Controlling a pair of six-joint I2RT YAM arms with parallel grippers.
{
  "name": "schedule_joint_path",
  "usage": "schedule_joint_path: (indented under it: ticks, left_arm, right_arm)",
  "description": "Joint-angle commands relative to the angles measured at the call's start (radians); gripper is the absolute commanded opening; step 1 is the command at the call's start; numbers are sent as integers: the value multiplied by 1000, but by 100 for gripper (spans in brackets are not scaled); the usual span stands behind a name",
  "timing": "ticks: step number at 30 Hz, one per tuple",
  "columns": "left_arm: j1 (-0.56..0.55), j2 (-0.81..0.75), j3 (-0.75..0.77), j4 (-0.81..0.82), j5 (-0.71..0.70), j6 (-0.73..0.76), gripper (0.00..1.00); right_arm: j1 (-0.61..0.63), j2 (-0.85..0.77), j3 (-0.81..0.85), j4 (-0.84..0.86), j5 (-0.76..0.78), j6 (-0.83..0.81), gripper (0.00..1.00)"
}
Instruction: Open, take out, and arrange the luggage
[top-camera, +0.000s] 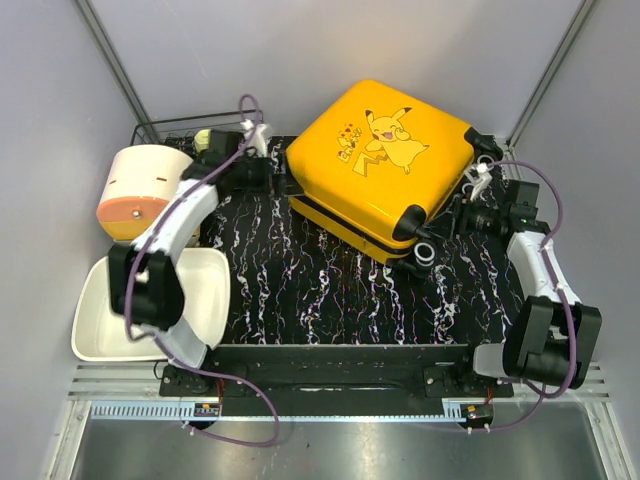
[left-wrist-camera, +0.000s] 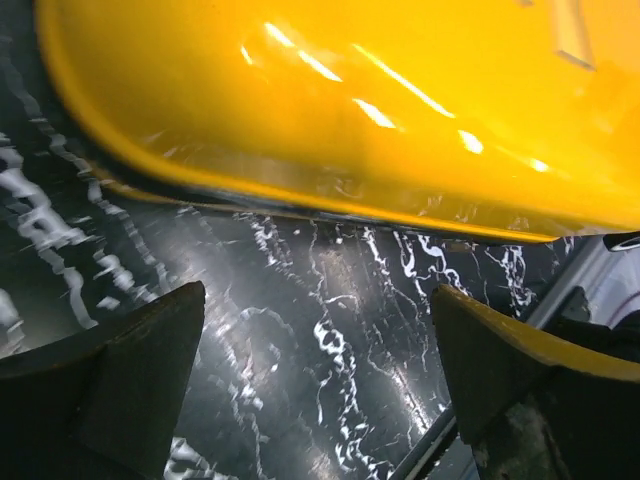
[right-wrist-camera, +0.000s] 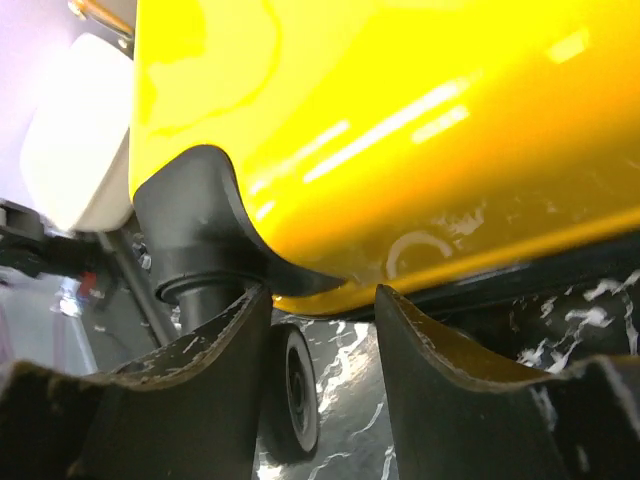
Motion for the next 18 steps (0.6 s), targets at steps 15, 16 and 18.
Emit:
schedule_joint_path:
  ticks: [15, 16, 18]
  left_arm:
    - [-8, -593, -162, -284, 288, 675, 99]
    - [-46, -596, -145, -329, 253, 848, 99]
    - [-159, -590, -127, -428, 208, 979, 99]
  right_arm:
    - [490, -232, -26, 97, 246, 65, 60]
    - [486, -299, -33, 72, 278, 54, 61]
    - [479, -370, -73, 5, 407, 52, 61]
